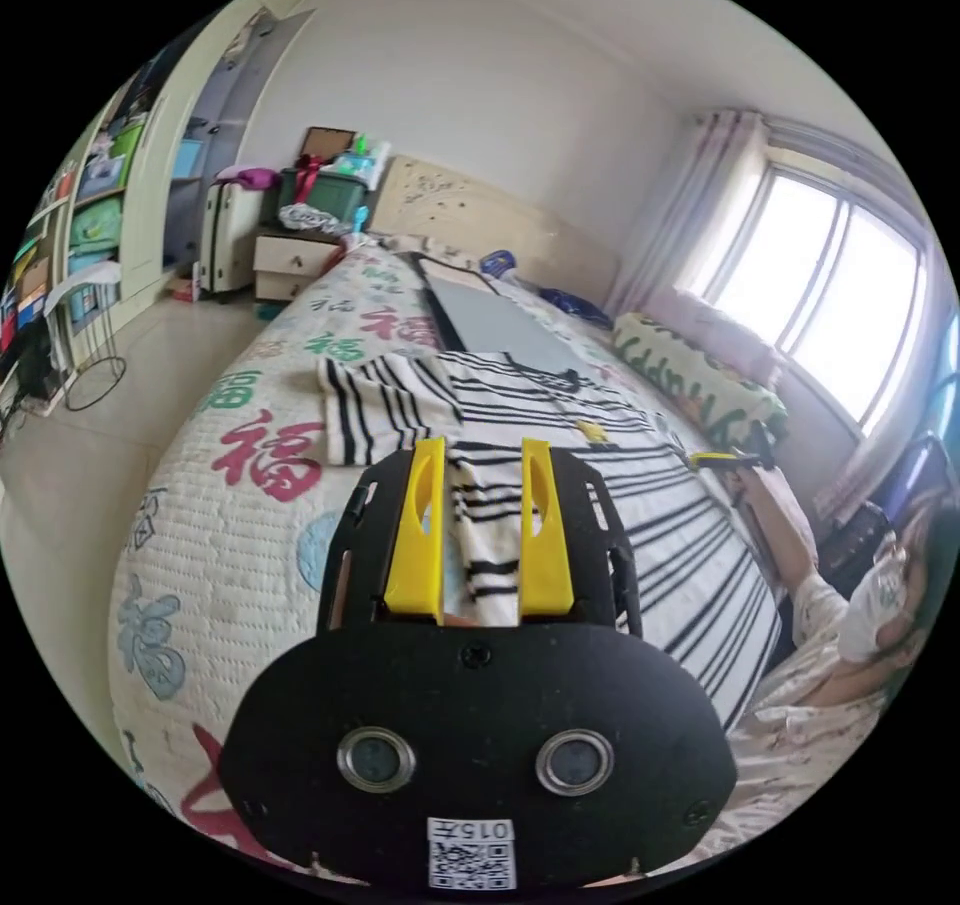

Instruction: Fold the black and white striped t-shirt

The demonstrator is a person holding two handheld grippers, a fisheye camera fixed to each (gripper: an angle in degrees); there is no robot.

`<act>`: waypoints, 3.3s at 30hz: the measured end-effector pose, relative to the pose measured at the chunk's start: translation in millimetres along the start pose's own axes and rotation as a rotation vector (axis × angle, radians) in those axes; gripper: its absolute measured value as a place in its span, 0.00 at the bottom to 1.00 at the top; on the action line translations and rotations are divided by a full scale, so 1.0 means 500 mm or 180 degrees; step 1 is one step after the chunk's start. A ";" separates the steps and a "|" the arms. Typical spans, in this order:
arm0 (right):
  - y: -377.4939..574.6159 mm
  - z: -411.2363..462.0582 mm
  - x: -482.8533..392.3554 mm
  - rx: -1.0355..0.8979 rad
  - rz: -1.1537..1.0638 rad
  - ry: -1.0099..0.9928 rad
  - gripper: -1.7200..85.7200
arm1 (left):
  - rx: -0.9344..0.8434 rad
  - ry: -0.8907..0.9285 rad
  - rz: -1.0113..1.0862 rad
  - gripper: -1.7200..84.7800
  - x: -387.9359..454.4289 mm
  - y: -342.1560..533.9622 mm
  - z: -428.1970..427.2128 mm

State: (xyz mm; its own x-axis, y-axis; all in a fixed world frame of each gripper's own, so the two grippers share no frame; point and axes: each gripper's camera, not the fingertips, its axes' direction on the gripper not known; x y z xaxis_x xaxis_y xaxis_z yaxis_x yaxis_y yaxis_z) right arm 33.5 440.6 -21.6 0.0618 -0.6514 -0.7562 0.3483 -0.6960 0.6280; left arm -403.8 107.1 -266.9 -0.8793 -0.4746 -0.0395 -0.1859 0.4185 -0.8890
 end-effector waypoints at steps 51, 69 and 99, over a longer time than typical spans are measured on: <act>1.332 -0.465 0.438 0.1932 0.0441 -0.1251 0.02 | 0.0882 -0.0931 -0.0365 0.02 -0.737 0.676 -0.007; 1.294 -0.013 0.393 0.1864 -0.0037 0.0405 0.02 | 0.0817 -0.1359 -0.0243 0.02 -0.993 0.632 0.241; 1.279 0.421 0.552 0.1607 -0.0382 0.1108 0.02 | 0.0238 -0.2308 0.0551 0.02 -1.168 0.503 0.521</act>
State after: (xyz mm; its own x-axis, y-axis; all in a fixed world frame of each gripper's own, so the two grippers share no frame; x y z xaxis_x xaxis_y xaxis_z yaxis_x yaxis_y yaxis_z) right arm 76.4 -247.9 210.3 0.3806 -0.4824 -0.7890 -0.1082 -0.8705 0.4801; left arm 177.2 287.8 -586.0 -0.3790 -0.8089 -0.4495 -0.0180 0.4920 -0.8704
